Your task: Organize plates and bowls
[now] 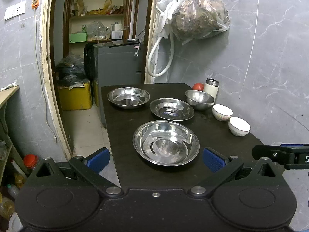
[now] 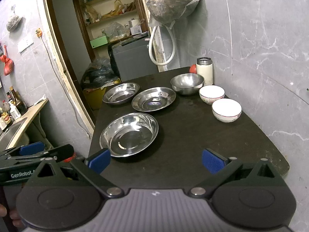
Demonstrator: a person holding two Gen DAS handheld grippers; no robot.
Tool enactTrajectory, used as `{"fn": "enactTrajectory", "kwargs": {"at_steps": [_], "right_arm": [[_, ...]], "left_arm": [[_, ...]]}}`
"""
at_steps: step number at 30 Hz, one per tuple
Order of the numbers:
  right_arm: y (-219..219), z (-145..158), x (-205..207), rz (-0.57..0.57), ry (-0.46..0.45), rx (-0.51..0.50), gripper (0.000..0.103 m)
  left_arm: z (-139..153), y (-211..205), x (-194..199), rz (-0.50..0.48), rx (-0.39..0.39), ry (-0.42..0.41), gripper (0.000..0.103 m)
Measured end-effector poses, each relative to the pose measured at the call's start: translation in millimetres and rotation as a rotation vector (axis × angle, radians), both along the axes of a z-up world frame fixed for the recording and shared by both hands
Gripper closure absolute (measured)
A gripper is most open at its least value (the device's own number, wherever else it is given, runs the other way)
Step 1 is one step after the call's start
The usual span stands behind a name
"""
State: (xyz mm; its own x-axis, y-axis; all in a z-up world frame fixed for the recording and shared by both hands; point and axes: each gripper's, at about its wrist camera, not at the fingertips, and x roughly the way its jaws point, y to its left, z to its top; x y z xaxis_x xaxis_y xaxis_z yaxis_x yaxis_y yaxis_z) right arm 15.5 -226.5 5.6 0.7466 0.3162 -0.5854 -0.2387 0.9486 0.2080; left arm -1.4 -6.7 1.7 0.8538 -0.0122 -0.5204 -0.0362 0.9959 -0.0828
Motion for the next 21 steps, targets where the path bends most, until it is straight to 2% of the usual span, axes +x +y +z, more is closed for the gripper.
{"fn": "enactTrajectory", "kwargs": {"at_steps": [21], "right_arm": [[-7.3,-2.0,5.3,0.005,0.004,0.011,0.000]], "left_arm": [[-2.4,-4.2,-0.3,0.005,0.004,0.003,0.001]]}}
